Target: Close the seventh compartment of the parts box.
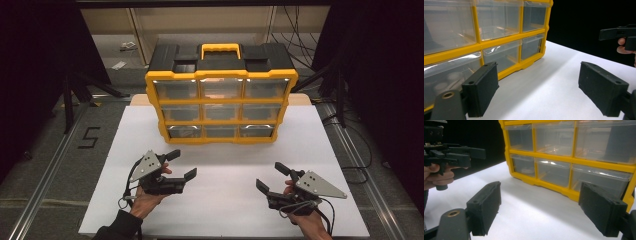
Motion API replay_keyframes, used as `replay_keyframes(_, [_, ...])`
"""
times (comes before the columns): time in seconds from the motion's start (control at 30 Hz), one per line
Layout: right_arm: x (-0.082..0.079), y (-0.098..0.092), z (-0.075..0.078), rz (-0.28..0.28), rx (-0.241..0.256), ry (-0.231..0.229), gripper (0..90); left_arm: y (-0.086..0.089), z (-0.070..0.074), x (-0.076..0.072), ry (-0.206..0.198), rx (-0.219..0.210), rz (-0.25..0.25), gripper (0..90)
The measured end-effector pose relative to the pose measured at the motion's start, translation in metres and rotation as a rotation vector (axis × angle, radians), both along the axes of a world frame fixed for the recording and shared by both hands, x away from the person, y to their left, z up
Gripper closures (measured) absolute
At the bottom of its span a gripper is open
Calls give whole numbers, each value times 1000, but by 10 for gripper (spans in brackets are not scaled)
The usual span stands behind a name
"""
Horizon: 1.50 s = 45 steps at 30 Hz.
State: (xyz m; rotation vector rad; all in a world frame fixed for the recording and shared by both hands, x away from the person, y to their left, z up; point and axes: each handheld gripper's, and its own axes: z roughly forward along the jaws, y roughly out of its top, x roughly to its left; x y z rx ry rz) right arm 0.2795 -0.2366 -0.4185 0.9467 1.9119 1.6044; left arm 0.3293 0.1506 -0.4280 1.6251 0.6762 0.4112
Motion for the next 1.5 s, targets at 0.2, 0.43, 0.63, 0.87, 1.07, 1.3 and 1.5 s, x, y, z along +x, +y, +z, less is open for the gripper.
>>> replay_keyframes(0.2, [-1,0,0,-1,-5,4,192,2,-2,-6,-11,3,12,157])
replay_keyframes(0.43, [-2,1,0,-1,-4,2,191,6,-2,-10,-12,-12,25,157])
replay_keyframes(0.63, [-2,1,0,-1,-4,-1,191,6,-3,-10,-10,-11,26,157])
replay_keyframes(0.87, [-2,0,0,-2,-1,0,191,6,-2,-9,-11,-16,28,156])
replay_keyframes(1.07, [-3,1,0,1,1,0,191,6,-2,-9,-12,-19,29,156])
replay_keyframes(1.3, [-2,0,0,-3,4,-2,191,6,-2,-9,-11,-19,29,156])
replay_keyframes(1.5, [-2,0,0,0,0,-2,190,5,-2,-9,-13,-16,29,156])
